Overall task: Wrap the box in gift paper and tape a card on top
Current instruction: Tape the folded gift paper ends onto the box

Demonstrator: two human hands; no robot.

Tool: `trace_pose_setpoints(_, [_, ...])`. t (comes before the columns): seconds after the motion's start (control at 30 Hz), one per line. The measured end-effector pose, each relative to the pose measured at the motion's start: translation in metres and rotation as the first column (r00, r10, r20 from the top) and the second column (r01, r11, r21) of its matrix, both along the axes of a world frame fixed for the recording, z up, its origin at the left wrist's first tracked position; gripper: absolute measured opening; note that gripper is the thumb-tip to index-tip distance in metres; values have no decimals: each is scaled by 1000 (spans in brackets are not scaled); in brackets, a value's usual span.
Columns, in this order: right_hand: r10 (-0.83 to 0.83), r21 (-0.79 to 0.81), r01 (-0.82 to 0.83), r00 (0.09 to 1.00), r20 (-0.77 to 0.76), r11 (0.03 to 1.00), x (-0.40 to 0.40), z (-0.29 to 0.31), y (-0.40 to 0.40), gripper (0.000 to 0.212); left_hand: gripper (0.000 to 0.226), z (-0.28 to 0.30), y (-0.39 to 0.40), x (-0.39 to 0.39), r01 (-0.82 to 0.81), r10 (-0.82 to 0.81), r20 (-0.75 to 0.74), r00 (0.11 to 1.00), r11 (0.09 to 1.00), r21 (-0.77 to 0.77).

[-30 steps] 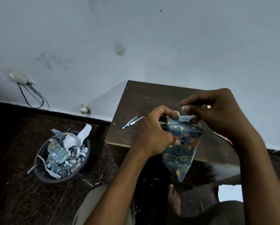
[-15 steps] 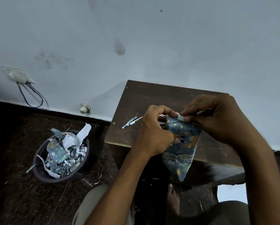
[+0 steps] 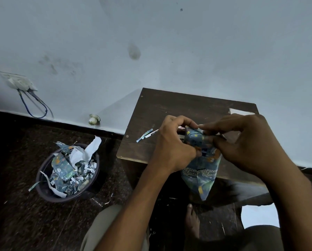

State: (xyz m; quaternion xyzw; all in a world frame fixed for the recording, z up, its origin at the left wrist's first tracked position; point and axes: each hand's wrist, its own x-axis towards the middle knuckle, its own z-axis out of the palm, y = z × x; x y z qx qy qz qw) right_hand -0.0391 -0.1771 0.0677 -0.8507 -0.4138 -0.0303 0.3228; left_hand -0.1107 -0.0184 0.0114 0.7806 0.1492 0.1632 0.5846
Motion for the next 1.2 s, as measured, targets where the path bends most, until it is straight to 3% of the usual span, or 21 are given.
trace_pose_setpoints(0.17, [-39, -117, 58, 986, 163, 991, -19, -1, -3, 41, 62, 1, -1, -2, 3, -3, 7, 1000, 999, -34])
trace_pose_setpoints(0.3, [-74, -235, 173, 923, 377, 957, -49, -5, 2, 48, 62, 0, -2, -2, 20, -17, 47, 999, 998, -67])
trace_pose_setpoints(0.4, [-99, -125, 170, 893, 438, 977, -63, -11, 2, 47, 56, -1, -2, -4, 43, -38, 59, 998, 995, -91])
trace_pose_setpoints(0.5, [-244, 239, 212, 963, 112, 948, -54, -19, -4, 33, 56, 2, -1, -7, 76, -71, 30, 997, 981, -181])
trace_pose_setpoints(0.6, [-194, 463, 321, 933, -302, 826, -41, -23, -10, 29, 60, 6, 2, -8, 107, -107, 12, 994, 973, -207])
trace_pose_setpoints(0.7, [-85, 551, 310, 915, -395, 775, -34, -23, -14, 22, 62, 8, 3, -7, 106, -106, 13, 994, 972, -209])
trace_pose_setpoints(0.83, [-88, 535, 280, 930, -356, 797, -33, -26, -13, 19, 61, 8, 3, -9, 111, -112, 5, 994, 977, -184])
trace_pose_setpoints(0.93, [-160, 451, 209, 977, -144, 868, -31, -29, -10, 17, 61, 8, 3, -9, 108, -109, 4, 994, 980, -168])
trace_pose_setpoints(1.03, [-118, 318, 94, 991, 56, 944, -30, -36, -7, 8, 60, 7, 3, -9, 107, -106, 12, 994, 980, -166])
trace_pose_setpoints(1.2, [0, 288, -37, 992, 126, 957, -33, -39, -8, 3, 57, 3, 4, -9, 81, -80, 14, 997, 986, -148])
